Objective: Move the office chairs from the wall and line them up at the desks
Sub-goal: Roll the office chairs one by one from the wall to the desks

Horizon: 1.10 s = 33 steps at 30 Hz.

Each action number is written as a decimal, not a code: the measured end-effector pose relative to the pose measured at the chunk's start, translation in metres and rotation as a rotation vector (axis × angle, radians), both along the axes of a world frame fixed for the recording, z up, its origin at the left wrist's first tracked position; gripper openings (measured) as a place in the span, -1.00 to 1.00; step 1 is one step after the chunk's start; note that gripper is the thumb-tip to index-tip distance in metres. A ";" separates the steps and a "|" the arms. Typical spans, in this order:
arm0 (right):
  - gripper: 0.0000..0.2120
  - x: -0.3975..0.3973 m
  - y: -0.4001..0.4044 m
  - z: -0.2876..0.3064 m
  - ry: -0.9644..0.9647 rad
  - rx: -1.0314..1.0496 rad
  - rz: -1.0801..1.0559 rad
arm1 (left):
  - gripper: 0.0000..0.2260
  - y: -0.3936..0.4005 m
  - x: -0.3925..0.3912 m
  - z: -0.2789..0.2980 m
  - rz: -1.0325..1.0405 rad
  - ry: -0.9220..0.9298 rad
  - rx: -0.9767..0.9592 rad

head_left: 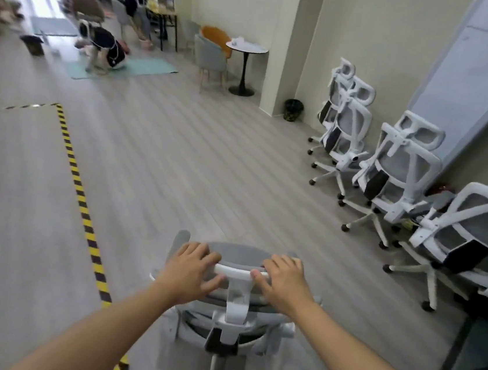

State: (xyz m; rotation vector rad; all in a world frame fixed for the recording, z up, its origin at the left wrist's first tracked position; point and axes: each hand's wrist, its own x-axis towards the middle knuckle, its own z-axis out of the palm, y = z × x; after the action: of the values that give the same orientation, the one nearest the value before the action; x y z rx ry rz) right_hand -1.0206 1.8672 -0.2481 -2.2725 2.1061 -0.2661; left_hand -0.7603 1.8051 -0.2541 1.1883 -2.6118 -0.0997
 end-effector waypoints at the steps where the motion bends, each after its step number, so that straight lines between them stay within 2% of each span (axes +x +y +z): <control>1: -0.46 0.026 0.001 -0.003 -0.008 -0.005 0.013 | -0.61 0.007 0.028 -0.001 0.014 -0.002 -0.001; 8: -0.56 0.216 -0.006 -0.001 -0.042 -0.047 0.141 | -0.71 0.046 0.215 0.001 0.221 0.013 0.018; 11: -0.63 0.295 -0.015 -0.001 -0.056 -0.037 0.226 | -0.74 0.055 0.286 -0.003 0.363 0.034 -0.055; 19: -0.47 0.486 -0.091 0.003 -0.046 0.061 0.584 | -0.68 0.054 0.469 -0.006 0.716 0.125 -0.157; 25: -0.36 0.639 -0.142 0.009 -0.036 0.109 0.729 | -0.68 0.059 0.587 0.001 0.989 0.098 -0.066; 31: -0.54 0.794 -0.159 0.023 0.015 0.139 0.902 | -0.65 0.068 0.708 0.007 1.202 0.088 -0.020; 33: -0.52 0.843 -0.160 0.023 0.021 0.128 0.942 | -0.66 0.074 0.753 0.006 1.237 0.098 -0.021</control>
State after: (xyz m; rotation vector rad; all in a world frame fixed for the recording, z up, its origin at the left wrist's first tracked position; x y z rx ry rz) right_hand -0.1775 1.7073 -0.2249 -2.8425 0.8206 -0.0594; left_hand -0.0075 1.8787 -0.2481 2.4172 -1.3881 0.1139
